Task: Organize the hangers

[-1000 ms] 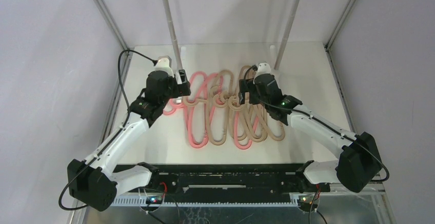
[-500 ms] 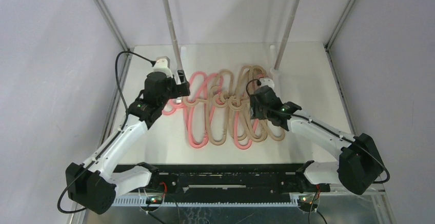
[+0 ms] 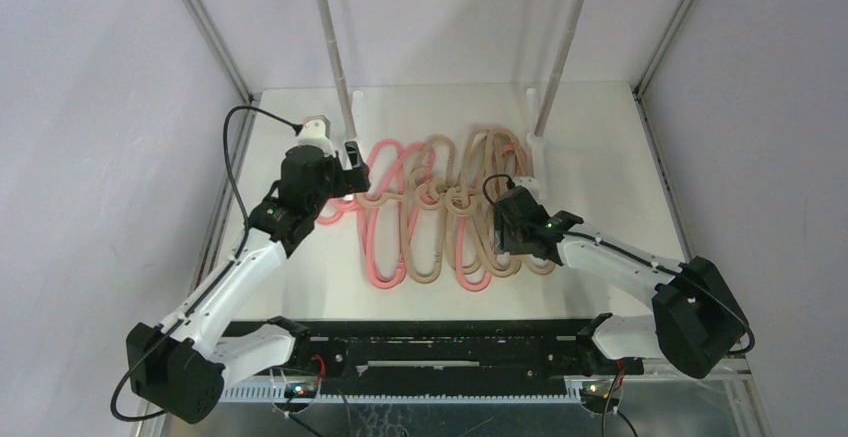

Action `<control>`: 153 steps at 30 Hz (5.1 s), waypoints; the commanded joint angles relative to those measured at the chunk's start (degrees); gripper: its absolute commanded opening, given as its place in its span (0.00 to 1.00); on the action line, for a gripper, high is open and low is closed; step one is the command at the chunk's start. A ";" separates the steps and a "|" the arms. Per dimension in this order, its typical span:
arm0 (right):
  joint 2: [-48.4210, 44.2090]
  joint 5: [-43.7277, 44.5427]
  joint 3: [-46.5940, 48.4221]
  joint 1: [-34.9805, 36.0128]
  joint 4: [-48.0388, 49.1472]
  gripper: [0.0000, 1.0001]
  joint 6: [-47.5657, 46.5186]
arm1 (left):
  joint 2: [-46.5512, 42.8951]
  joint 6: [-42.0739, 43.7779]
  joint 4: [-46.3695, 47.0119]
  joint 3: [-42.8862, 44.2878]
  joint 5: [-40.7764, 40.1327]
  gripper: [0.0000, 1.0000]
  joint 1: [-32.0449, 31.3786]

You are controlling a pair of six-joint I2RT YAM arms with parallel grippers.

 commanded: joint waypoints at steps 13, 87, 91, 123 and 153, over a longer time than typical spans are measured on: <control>5.21 2.15 -1.20 -4.07 6.93 0.65 -0.75 | -4.83 -1.63 1.48 -3.42 0.02 1.00 -0.40; 43.32 -39.63 77.84 -10.20 33.24 0.00 30.02 | -8.81 -1.74 -0.40 -6.08 -2.05 1.00 -1.07; 45.64 -39.67 79.28 -9.86 31.61 0.00 31.72 | -8.47 -1.69 -0.61 -5.84 -1.67 1.00 -1.06; 5.91 -17.84 38.90 -7.61 17.79 0.95 1.77 | -5.93 -1.74 -0.23 -5.60 -2.41 0.99 -1.09; 22.51 0.00 16.13 8.53 -0.65 0.53 0.37 | -8.49 -3.08 0.61 -8.78 -2.85 0.99 -1.08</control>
